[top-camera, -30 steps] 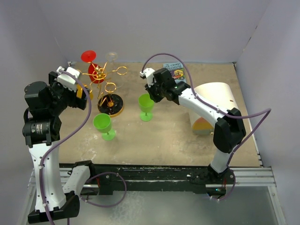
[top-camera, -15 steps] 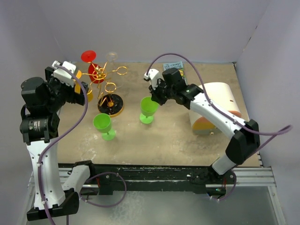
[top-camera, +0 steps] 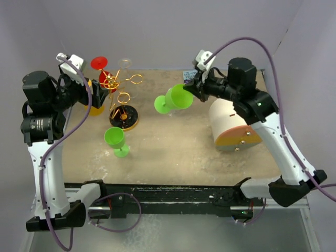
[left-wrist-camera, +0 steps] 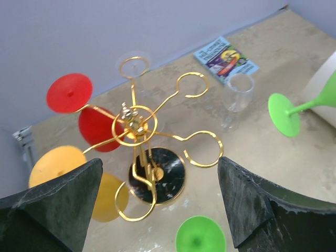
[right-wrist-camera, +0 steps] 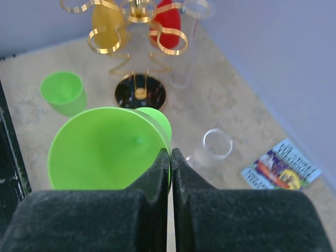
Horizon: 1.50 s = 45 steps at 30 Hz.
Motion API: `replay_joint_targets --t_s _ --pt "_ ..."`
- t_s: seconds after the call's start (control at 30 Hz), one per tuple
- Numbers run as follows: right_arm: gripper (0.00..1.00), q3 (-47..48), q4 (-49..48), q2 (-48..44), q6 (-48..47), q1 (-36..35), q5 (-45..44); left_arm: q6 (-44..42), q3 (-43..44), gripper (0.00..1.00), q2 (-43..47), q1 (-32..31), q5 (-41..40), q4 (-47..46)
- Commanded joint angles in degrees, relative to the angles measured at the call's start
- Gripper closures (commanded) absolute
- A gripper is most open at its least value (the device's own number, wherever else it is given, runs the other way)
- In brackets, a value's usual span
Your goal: Place the wine glass upside down on the wine glass rack
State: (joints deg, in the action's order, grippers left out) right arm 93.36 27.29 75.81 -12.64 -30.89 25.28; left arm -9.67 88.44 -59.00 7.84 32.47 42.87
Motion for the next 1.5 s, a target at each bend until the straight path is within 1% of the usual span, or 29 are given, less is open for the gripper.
replay_joint_targets --t_s 0.0,0.1,0.2,0.27,0.43,0.57,0.73,0.9,1.0,1.27,1.37,1.47 --pt "1.00 8.71 -1.64 -2.01 0.74 -0.09 0.68 5.86 5.40 0.08 -2.92 -1.64 9.32 -2.23" --pt "1.00 12.77 -2.66 -1.17 3.38 -0.13 -1.82 9.90 7.97 0.07 -5.75 -2.72 12.54 -3.29" --pt "1.00 14.90 -4.30 -0.49 6.17 -0.13 -7.57 15.29 8.58 0.07 -7.95 -3.94 15.95 -6.17" --pt "1.00 15.63 -5.04 -0.09 7.01 -0.15 -8.24 19.31 8.83 0.07 -9.71 -5.78 16.95 -8.34" --pt "1.00 16.89 -5.75 0.51 8.97 -0.18 -7.06 24.69 9.71 0.08 -13.36 -13.66 14.87 -12.68" --pt "1.00 17.71 -5.76 0.65 9.48 -0.21 -6.47 28.10 8.87 0.11 -15.97 -18.91 13.18 -15.41" --pt "1.00 17.15 -5.83 0.24 9.48 -0.16 -6.00 30.00 7.67 0.20 -18.75 -20.56 13.37 -17.03" --pt "1.00 17.10 -5.81 0.00 9.50 -0.13 -5.46 31.07 6.04 0.28 -20.80 -21.99 15.25 -19.24" --pt "1.00 17.16 -5.76 -0.05 9.65 -0.13 -4.99 32.37 5.40 0.38 -22.18 -22.74 16.83 -20.76" --pt "1.00 17.06 -5.67 -0.15 9.48 -0.13 -5.15 35.16 3.60 0.53 -23.73 -22.95 19.63 -22.63" --pt "1.00 16.90 -5.75 0.11 9.42 -0.13 -5.00 36.27 2.93 0.63 -24.04 -22.91 20.76 -23.52" --pt "1.00 16.69 -5.93 0.12 9.38 -0.17 -5.10 37.09 2.67 0.67 -24.14 -22.97 21.41 -24.15"
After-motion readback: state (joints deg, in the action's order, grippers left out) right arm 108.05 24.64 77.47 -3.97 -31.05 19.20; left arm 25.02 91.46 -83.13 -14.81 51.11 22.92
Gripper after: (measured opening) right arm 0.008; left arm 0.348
